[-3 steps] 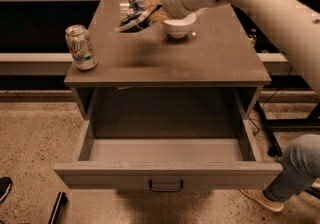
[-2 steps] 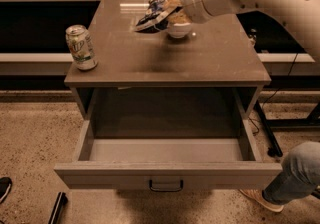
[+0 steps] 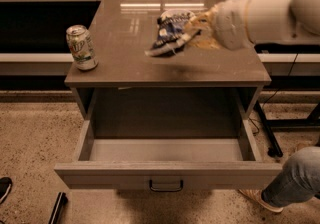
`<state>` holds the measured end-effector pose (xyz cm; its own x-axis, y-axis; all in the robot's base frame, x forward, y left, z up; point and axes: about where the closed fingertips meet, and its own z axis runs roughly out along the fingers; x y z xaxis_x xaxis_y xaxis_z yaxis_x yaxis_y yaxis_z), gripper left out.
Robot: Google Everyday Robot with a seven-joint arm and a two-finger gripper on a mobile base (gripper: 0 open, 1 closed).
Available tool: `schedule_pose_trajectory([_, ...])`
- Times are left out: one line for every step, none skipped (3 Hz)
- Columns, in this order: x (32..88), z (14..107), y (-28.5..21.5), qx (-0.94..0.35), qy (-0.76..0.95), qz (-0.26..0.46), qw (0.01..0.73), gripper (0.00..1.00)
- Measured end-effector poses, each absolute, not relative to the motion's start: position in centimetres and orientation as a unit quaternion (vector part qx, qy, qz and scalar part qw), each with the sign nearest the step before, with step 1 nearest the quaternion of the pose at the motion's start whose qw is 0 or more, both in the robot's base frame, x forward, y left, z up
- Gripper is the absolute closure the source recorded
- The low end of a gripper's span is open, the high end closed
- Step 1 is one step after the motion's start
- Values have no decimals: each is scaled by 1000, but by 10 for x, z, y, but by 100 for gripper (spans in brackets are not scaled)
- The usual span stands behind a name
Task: Place blue chip bag into top drawer
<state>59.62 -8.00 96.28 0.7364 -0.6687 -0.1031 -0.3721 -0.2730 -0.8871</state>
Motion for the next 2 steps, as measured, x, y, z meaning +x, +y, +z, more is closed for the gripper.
schedule_pose_trajectory([529,952,-121,-785,277,-88,547,100])
schedule_pose_trajectory([531,952,-117,-785,279,-88,546,100])
